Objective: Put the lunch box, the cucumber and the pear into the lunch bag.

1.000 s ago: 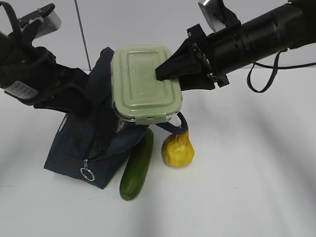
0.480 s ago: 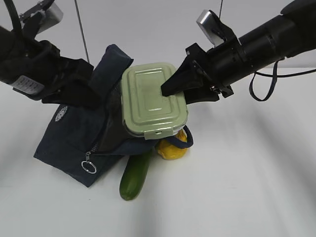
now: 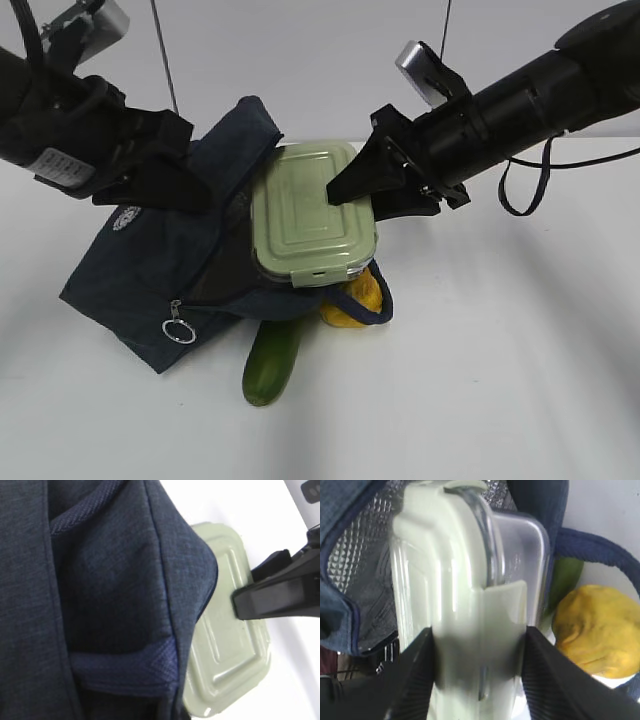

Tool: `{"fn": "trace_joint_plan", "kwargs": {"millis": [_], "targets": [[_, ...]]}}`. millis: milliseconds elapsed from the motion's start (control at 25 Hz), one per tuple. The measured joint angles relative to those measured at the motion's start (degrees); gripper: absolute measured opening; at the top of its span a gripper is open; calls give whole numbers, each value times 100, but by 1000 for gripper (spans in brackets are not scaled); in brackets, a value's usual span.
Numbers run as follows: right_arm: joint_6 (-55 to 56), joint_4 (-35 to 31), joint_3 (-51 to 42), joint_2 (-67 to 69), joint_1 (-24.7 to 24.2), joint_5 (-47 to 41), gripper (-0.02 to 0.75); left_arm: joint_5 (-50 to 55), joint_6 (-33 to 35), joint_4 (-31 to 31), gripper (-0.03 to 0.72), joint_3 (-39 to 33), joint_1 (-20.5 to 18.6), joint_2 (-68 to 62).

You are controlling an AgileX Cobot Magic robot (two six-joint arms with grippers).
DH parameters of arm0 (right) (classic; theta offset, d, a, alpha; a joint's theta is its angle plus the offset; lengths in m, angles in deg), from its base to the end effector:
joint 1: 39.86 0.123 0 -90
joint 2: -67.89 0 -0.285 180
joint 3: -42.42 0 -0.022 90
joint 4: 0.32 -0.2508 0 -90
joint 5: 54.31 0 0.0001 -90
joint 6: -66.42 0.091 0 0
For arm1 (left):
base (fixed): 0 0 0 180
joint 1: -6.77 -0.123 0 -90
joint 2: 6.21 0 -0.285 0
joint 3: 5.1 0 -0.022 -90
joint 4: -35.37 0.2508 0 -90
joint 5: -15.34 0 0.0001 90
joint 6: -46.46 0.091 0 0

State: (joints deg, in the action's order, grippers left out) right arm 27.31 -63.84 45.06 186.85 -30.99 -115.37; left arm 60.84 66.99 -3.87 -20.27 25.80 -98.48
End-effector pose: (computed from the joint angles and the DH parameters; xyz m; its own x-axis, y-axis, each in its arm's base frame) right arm 0.3805 0.1316 0.2295 -0.9305 -0.0897 -0.3551 -0.3397 0.5737 0.7453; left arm 0.2729 -0.1376 0.2865 -0.8561 0.1434 -0.4965 0.3989 0.7941 -0.4585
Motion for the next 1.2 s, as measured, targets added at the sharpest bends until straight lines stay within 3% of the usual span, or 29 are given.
{"fn": "trace_joint_plan", "kwargs": {"millis": [440,1200], "targets": [[0,-18,230,12,577,613,384,-15,328,-378,1,0,0,0],[-321,-639,538,770,1124,763,384,-156,344,-584,1,0,0,-41]]}}
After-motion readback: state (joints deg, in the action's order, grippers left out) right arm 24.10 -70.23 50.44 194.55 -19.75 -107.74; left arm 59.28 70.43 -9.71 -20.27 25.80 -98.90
